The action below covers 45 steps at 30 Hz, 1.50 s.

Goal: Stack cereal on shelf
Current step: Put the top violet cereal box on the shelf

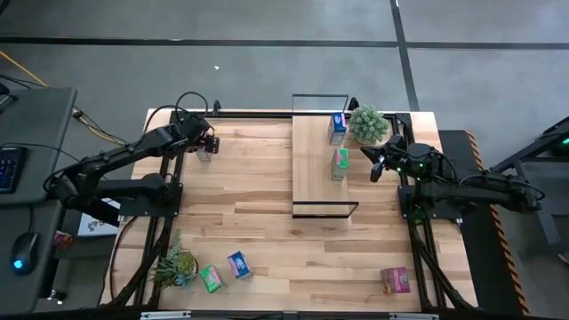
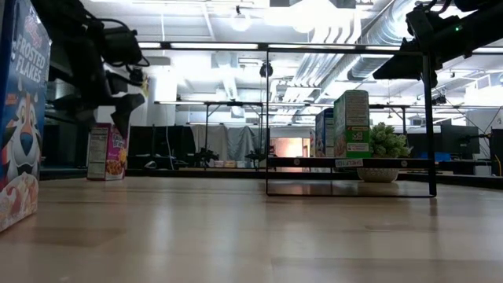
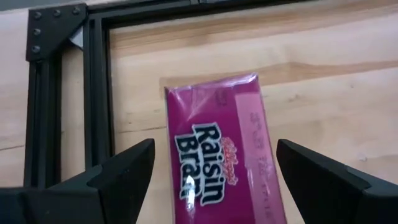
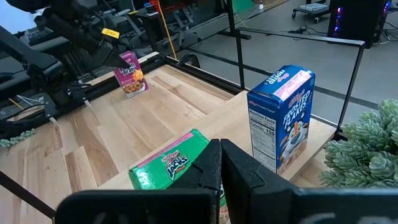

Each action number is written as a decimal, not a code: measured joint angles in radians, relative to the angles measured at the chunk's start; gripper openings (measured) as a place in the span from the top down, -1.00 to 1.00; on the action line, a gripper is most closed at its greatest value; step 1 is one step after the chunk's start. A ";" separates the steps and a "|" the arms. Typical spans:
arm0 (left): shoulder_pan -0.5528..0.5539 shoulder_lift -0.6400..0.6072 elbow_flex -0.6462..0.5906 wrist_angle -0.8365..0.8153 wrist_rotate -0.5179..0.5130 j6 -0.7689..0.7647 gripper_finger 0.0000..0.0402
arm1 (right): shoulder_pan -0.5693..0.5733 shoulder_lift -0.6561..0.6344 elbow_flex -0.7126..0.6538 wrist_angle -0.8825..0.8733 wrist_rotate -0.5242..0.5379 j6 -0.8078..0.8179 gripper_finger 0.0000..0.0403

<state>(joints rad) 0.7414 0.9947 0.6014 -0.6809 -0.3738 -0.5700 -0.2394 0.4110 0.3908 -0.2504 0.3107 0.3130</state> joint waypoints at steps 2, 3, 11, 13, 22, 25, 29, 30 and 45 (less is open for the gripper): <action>-0.002 0.000 -0.001 -0.001 -0.001 0.005 -0.62 | 0.000 0.000 0.000 0.000 0.000 0.000 1.00; -0.003 0.000 -0.001 0.000 -0.001 0.006 -0.62 | 0.000 0.000 0.000 0.000 0.000 0.000 1.00; -0.003 0.000 -0.001 -0.004 0.004 -0.001 -0.43 | 0.000 0.000 0.000 0.000 0.000 0.000 1.00; -0.003 0.000 0.000 -0.004 0.017 -0.001 -0.34 | 0.000 0.000 0.000 0.000 0.000 0.000 1.00; -0.003 0.000 0.000 -0.003 0.057 0.000 0.08 | 0.000 0.000 0.000 0.000 0.000 0.000 1.00; -0.003 0.000 0.019 -0.006 0.080 0.014 0.21 | 0.000 0.000 0.000 0.000 0.000 0.000 1.00; -0.026 0.000 0.091 -0.003 0.114 0.048 0.31 | 0.000 0.000 0.000 0.000 0.000 0.000 1.00; -0.040 0.000 0.116 -0.004 0.114 0.058 0.32 | 0.000 0.000 0.000 0.000 0.001 0.000 1.00; -0.645 0.210 0.546 0.061 0.153 0.222 0.34 | 0.000 0.000 0.000 0.001 0.006 0.005 1.00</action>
<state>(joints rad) 0.0965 1.2043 1.1474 -0.6197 -0.2211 -0.3477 -0.2390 0.4110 0.3907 -0.2493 0.3162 0.3179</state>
